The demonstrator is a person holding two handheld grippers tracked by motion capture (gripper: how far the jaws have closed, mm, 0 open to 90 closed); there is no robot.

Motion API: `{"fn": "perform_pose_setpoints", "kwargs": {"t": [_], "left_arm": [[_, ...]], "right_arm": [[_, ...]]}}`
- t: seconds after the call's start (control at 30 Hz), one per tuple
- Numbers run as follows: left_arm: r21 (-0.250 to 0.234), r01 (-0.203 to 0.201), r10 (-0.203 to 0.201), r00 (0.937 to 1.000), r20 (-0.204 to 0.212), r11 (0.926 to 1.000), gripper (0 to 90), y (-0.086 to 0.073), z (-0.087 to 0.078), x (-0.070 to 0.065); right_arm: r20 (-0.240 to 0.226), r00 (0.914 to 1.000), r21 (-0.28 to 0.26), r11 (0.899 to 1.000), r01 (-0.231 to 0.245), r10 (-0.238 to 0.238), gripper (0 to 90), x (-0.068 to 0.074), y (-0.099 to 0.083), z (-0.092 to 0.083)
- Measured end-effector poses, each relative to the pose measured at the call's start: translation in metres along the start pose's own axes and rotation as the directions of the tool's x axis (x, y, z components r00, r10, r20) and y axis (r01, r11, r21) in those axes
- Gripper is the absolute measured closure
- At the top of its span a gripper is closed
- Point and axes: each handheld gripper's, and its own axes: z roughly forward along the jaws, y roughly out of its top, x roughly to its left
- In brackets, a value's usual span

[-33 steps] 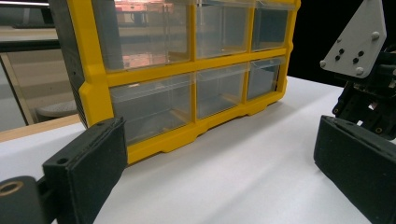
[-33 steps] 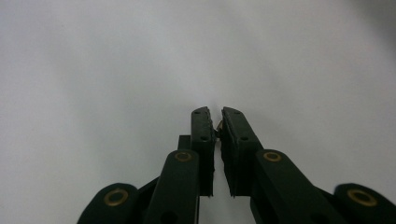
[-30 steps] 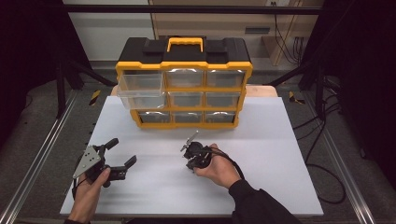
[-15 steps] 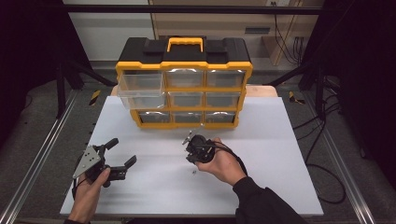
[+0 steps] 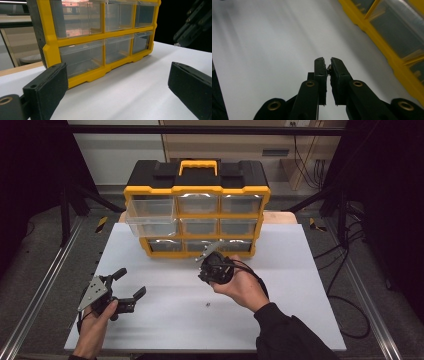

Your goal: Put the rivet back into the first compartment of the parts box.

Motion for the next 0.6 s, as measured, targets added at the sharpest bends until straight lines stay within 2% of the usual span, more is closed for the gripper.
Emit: {"fn": "perform_pose_setpoints", "kwargs": {"t": [0.3, 0.6], "left_arm": [[-0.004, 0.000, 0.000, 1.0000, 0.000, 1.0000, 2.9, 0.000, 0.000, 0.000], [-0.003, -0.001, 0.001, 1.0000, -0.003, 1.0000, 2.9, 0.000, 0.000, 0.000]], "right_arm": [[0.025, 0.9995, -0.026, 0.999, 0.022, -0.021, 83.3, -0.002, 0.014, -0.019], [0.036, 0.9986, -0.045, 0.998, 0.040, -0.038, 83.3, -0.002, 0.025, -0.028]]}}
